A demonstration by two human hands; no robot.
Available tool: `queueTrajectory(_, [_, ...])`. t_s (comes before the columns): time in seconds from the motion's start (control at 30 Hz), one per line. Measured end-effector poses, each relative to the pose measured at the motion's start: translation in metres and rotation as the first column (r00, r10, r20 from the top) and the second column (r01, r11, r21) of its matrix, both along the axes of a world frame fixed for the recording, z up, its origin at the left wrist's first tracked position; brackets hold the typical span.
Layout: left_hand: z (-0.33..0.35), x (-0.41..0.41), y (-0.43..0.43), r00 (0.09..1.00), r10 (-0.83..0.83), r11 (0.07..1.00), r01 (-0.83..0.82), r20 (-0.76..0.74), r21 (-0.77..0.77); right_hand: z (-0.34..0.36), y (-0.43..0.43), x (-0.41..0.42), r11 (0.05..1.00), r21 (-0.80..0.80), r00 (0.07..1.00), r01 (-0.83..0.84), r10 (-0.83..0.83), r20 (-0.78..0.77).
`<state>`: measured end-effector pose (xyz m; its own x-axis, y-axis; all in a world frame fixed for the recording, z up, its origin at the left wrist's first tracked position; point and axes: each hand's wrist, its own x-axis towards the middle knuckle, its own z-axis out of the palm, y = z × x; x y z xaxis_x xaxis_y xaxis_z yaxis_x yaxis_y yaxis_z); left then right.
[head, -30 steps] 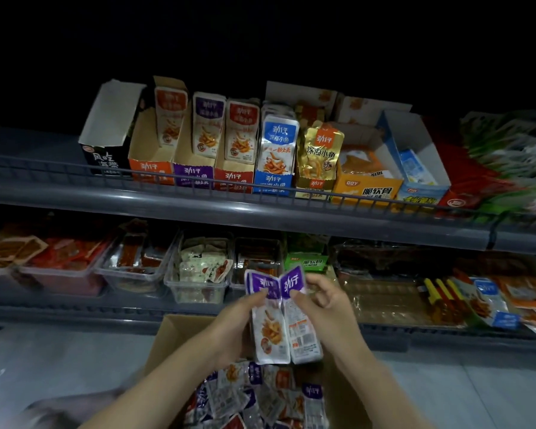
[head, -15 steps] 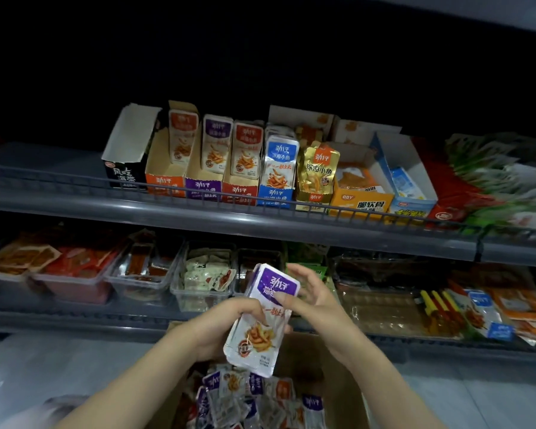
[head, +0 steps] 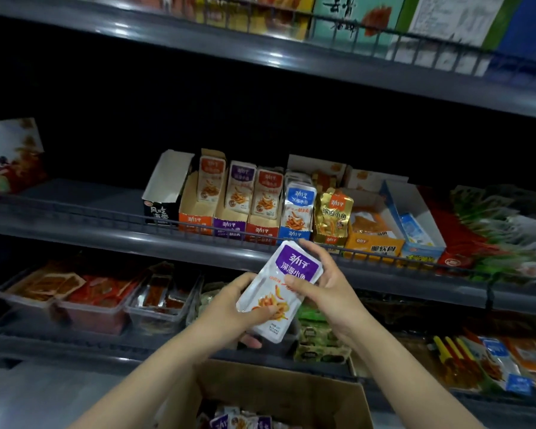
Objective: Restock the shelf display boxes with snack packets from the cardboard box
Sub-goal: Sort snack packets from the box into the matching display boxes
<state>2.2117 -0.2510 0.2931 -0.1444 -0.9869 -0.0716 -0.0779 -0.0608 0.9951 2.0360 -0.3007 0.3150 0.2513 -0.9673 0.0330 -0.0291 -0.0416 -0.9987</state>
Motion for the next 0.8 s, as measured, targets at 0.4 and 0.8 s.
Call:
queueTrajectory(0.4, [0.050, 0.065, -0.069, 0.984, 0.105, 0.916, -0.041, 0.141, -0.399, 0.071, -0.079, 0.060, 0.975, -0.143, 0.980, -0.170, 0.152, -0.132])
queueTrajectory(0.8, [0.033, 0.126, -0.186, 0.659, 0.529, 0.791, -0.155, 0.535, -0.591, 0.109, -0.218, 0.102, 0.910, -0.405, 0.961, 0.089, -0.185, -0.205])
